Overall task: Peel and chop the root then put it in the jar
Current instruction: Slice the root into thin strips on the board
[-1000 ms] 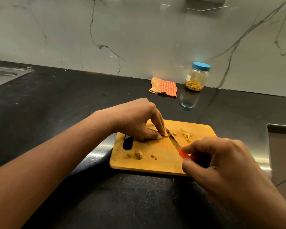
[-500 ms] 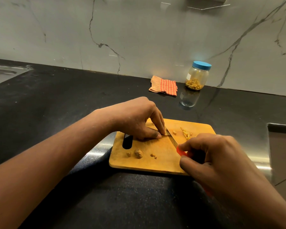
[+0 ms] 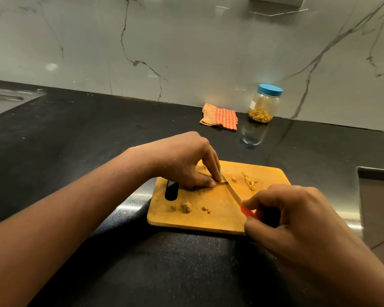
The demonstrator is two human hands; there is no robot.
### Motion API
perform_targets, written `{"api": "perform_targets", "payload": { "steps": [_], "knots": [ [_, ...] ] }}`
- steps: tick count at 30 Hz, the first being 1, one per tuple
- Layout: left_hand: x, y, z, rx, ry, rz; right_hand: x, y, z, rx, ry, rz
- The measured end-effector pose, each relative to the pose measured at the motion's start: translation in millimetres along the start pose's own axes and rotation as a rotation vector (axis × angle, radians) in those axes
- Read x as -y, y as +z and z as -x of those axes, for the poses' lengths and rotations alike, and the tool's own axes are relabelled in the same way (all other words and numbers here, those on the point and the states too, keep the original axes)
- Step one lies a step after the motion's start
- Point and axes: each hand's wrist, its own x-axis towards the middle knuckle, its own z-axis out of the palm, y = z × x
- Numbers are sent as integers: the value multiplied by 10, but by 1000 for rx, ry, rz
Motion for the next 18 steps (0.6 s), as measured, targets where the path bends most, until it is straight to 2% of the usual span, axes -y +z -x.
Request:
{"api": "perform_targets", "payload": {
  "steps": [6, 18],
  "knots": [
    [-12, 0, 4, 9, -8, 15, -17, -71, 91, -17, 18, 48],
    [-22, 1, 3, 11, 4, 9, 42, 19, 10, -56, -7, -2]
  ]
}}
